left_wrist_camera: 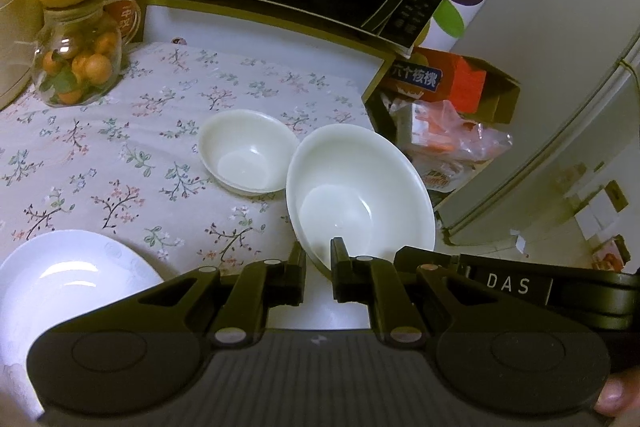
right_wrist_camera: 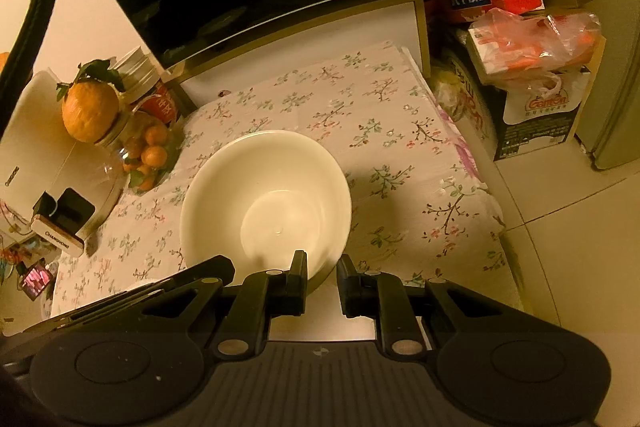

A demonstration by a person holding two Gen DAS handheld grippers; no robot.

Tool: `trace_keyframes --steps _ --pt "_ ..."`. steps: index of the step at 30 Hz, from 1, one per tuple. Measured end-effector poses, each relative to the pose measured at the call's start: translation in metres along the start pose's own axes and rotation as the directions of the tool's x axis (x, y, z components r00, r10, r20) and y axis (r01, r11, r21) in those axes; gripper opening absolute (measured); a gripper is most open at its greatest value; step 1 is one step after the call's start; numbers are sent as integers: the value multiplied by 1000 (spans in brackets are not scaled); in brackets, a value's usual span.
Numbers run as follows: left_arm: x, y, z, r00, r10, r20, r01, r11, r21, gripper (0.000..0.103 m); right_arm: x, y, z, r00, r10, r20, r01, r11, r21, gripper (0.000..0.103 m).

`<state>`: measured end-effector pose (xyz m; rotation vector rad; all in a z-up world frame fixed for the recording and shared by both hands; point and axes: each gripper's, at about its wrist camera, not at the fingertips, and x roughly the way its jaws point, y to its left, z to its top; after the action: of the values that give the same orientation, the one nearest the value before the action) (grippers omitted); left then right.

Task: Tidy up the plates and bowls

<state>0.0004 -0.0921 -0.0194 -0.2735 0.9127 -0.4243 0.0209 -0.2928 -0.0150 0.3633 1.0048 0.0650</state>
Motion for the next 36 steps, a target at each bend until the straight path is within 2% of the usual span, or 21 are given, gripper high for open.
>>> trace_keyframes --steps 26,31,36 --pt "-10 2 -16 1000 7 -21 -8 1000 -14 11 -5 6 -16 1000 -1 -21 1 1000 -26 16" --pt "-7 1 -27 998 20 -60 -21 1000 -17 11 -7 4 -24 999 -5 -34 4 1000 -27 16" --pt "4 5 -39 990 47 -133 -51 998 -30 12 5 -3 -35 995 -14 -103 12 1000 -17 16"
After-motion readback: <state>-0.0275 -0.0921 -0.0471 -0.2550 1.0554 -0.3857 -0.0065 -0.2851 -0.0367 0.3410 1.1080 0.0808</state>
